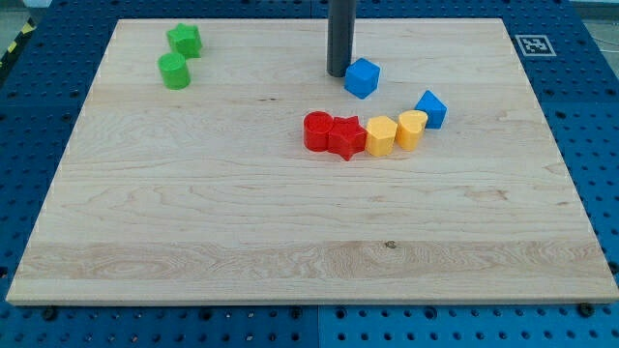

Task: Place the blue cube at the top right of the blue triangle

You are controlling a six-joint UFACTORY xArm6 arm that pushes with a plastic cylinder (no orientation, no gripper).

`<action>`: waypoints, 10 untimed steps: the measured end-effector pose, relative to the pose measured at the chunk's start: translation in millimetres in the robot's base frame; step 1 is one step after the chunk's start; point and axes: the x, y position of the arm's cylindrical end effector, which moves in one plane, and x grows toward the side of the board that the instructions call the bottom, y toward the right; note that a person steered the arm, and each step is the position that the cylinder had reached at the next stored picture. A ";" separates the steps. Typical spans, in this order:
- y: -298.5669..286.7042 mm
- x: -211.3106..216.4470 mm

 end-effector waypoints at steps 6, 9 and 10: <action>55.9 17.9; 80.7 4.8; 98.4 -6.7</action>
